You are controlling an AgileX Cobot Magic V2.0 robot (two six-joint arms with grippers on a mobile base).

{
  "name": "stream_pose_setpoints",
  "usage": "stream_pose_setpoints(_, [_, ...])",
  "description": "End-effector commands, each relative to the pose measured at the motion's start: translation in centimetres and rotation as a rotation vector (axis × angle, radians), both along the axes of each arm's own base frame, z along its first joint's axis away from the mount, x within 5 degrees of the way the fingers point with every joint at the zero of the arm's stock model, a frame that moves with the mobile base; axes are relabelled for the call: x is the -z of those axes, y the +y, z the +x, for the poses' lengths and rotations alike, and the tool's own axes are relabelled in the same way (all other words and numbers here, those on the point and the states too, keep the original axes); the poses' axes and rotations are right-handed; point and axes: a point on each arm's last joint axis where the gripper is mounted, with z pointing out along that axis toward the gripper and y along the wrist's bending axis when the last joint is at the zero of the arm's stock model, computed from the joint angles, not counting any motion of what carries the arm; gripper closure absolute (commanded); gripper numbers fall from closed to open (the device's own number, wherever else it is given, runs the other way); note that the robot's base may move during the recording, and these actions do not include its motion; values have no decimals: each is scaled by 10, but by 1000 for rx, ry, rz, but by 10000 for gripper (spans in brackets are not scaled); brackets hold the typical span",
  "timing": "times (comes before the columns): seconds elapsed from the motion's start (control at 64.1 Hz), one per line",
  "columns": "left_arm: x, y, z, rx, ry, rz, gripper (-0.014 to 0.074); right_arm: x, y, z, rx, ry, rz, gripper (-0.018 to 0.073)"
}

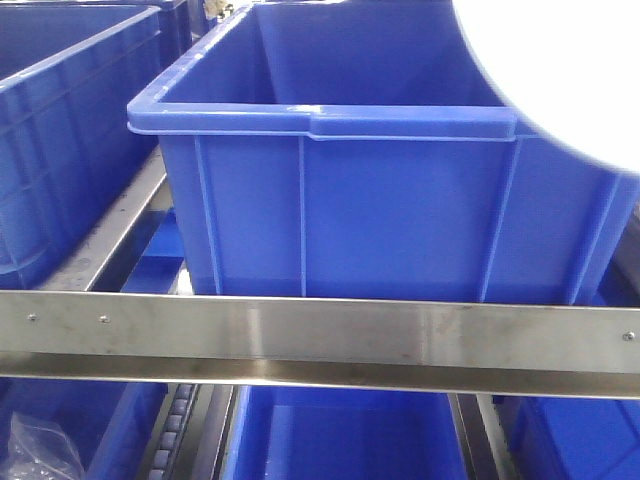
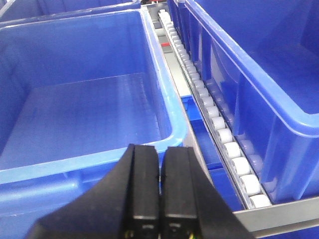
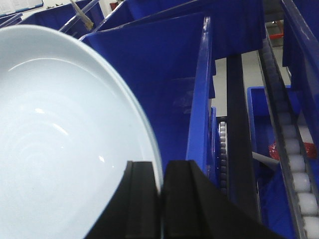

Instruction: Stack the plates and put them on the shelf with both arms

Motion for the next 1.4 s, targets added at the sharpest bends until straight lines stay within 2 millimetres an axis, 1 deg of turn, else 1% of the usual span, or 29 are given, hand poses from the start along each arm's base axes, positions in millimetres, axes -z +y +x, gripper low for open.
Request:
stream_pose_setpoints(0.0, [-18,0,2,-4,-113,-35,514,-38,-1,16,35,-119,24,509])
stream_pose_setpoints(0.047, [-18,0,2,-4,-113,-35,514,-48,0,26,38,-118,24,509])
stream_pose_setpoints(0.125, [-18,0,2,-4,-113,-35,514,-59,2,50,46,-96,21,509])
stream_pose_setpoints(0.172, [-18,0,2,-4,-113,-35,514,-63,4,70,51,-71,17,509])
stream_pose_setpoints(0.218, [-18,0,2,-4,-113,-35,514,-70,6,85,53,-67,16,509])
stream_pose_setpoints(0.25, [-18,0,2,-4,-113,-35,514,-70,7,99,54,-42,12,509])
stream_pose_setpoints(0.343, [-18,0,2,-4,-113,-35,514,-77,11,132,56,-16,8,509])
stream_pose_setpoints(0.359, [-18,0,2,-4,-113,-35,514,-75,12,140,56,-2,6,509])
stream_pose_setpoints(0.421, [-18,0,2,-4,-113,-35,514,-79,16,160,49,8,4,508])
stream_pose_setpoints(0.468, [-18,0,2,-4,-113,-35,514,-76,22,175,36,27,1,498])
stream_pose_setpoints(0.546, [-18,0,2,-4,-113,-35,514,-76,32,196,11,43,-2,450])
stream_pose_setpoints(0.608, [-18,0,2,-4,-113,-35,514,-71,44,212,-18,62,-6,366])
stream_pose_setpoints(0.655, [-18,0,2,-4,-113,-35,514,-70,50,220,-31,68,-8,299])
stream_pose_setpoints(0.749, [-18,0,2,-4,-113,-35,514,-64,57,235,-36,74,-10,194])
stream_pose_setpoints(0.842, [-18,0,2,-4,-113,-35,514,-59,58,243,-35,85,-13,126])
stream_pose_setpoints(0.889, [-18,0,2,-4,-113,-35,514,-57,59,244,-40,102,-14,111])
stream_pose_setpoints(1.029, [-18,0,2,-4,-113,-35,514,-58,59,243,-44,107,-14,110])
stream_pose_setpoints(1.154, [-18,0,2,-4,-113,-35,514,-68,58,236,-46,83,-10,128])
stream_pose_setpoints(1.185, [-18,0,2,-4,-113,-35,514,-72,57,233,-46,71,-10,157])
stream_pose_setpoints(1.248, [-18,0,2,-4,-113,-35,514,-82,55,226,-45,37,-4,259])
stream_pose_setpoints(1.294, [-18,0,2,-4,-113,-35,514,-89,54,219,-44,16,0,357])
stream_pose_setpoints(1.341, [-18,0,2,-4,-113,-35,514,-94,52,213,-47,-1,-11,475])
stream_pose_setpoints(1.372, [-18,0,2,-4,-113,-35,514,-97,51,208,-48,-13,-27,519])
stream_pose_setpoints(1.388, [-18,0,2,-4,-113,-35,514,-97,51,206,-48,-16,-33,509])
